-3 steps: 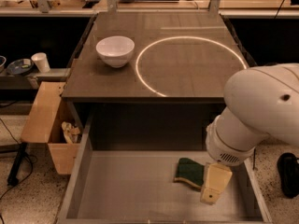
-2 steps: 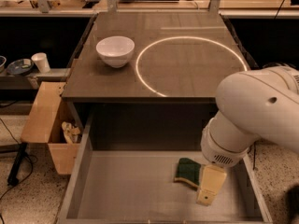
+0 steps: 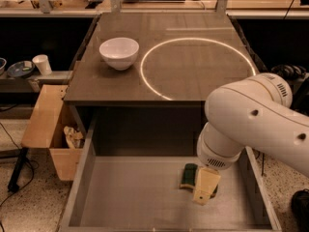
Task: Pick sponge from top drawer and place on counter
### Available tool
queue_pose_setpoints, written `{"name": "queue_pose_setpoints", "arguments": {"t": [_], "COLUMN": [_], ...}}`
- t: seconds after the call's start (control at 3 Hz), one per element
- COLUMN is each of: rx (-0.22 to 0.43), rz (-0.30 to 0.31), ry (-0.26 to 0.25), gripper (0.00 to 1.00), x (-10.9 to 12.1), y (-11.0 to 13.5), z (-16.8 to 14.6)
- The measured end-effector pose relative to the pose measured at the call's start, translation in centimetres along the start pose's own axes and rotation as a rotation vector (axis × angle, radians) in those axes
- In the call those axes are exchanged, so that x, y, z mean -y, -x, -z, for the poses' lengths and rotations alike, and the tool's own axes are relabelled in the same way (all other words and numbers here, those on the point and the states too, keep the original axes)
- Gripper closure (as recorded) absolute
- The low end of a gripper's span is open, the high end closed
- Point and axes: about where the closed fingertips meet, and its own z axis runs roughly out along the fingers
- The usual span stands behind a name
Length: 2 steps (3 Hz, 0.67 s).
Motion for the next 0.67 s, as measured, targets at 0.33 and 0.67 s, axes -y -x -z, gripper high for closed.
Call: {"name": "queue_pose_setpoints", "arguments": {"t": [0.33,0.67], "rx": [-0.017,-0.043], "rz": [0.001,0.003], "ry": [0.014,0.031], "gripper": [0.0,0.0], "x": [0.0,1.3], "y": [-0.4,-0.6], "z": [-1.7,-4.6]}}
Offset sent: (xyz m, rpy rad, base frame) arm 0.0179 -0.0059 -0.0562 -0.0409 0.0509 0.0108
